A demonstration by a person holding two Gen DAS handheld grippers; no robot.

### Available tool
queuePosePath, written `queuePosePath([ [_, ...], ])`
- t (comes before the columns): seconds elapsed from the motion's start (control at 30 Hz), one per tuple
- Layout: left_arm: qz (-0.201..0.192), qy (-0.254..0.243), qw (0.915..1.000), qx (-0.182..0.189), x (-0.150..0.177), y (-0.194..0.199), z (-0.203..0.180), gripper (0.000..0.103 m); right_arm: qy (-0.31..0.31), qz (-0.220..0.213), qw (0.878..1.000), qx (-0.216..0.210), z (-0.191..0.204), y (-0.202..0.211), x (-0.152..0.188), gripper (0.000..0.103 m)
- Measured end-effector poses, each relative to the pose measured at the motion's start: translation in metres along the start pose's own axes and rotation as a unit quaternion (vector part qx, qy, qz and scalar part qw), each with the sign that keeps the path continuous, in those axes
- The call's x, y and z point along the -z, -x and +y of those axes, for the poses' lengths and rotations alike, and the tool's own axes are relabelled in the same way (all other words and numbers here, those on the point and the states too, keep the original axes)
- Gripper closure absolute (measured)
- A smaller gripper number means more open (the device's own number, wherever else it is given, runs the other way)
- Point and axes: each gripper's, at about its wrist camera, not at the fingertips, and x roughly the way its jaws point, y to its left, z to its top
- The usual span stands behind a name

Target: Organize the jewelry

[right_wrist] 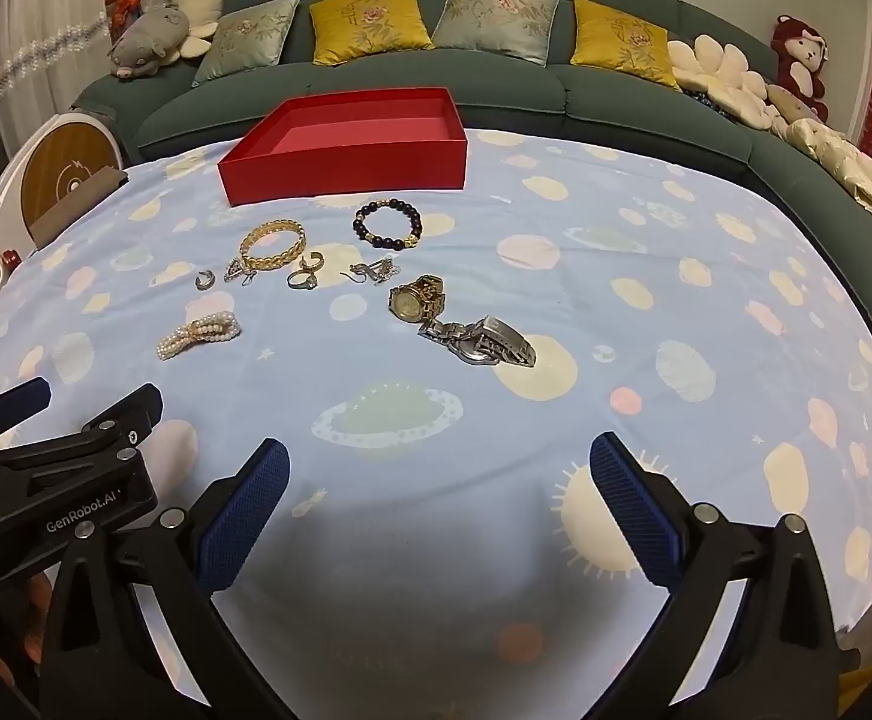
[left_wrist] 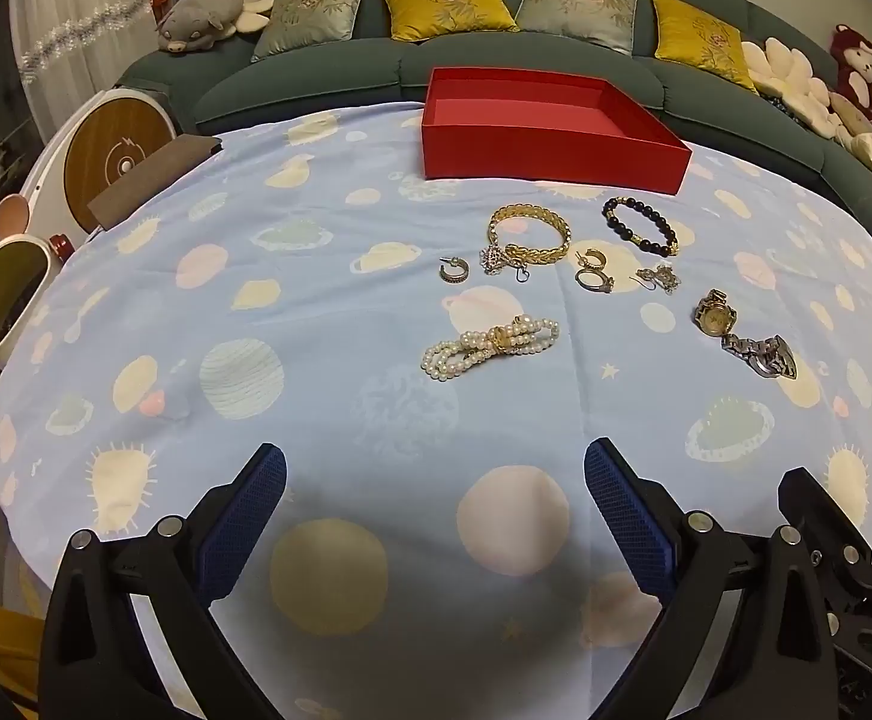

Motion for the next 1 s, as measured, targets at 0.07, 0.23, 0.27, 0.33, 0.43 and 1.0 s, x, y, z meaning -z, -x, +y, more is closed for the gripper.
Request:
queuePosePath([
  [0.07,-0.005,-0.002,1.0,-0.002,0.0,0.004,-0.001,0.006,0.0,-0.001,1.0,0.001,0.001,0.0,0.0,0.005],
  [0.23,-0.01,-0.002,0.9999,-0.003,0.001,0.009,-0.001,0.006,0.0,-0.004,1.0,0.001,0.002,0.003,0.001,0.005],
  [0.27,-0.009,-0.001,0.9999,-0.003,0.001,0.01,0.0,0.006,0.0,-0.005,1.0,0.002,0.002,0.003,0.001,0.005],
  [0.33,-0.01,0.0,0.9999,-0.003,0.001,0.01,0.0,0.006,-0.001,-0.005,1.0,0.002,0.003,0.004,0.002,0.005],
  [0.43,-0.012,0.0,0.9999,-0.004,0.002,0.012,0.0,0.006,-0.001,-0.006,1.0,0.001,0.003,0.005,0.002,0.005],
  [1.0,-0.016,-0.001,0.9999,-0.007,0.003,0.017,0.002,0.006,-0.001,-0.008,1.0,0.001,0.004,0.007,0.004,0.005],
])
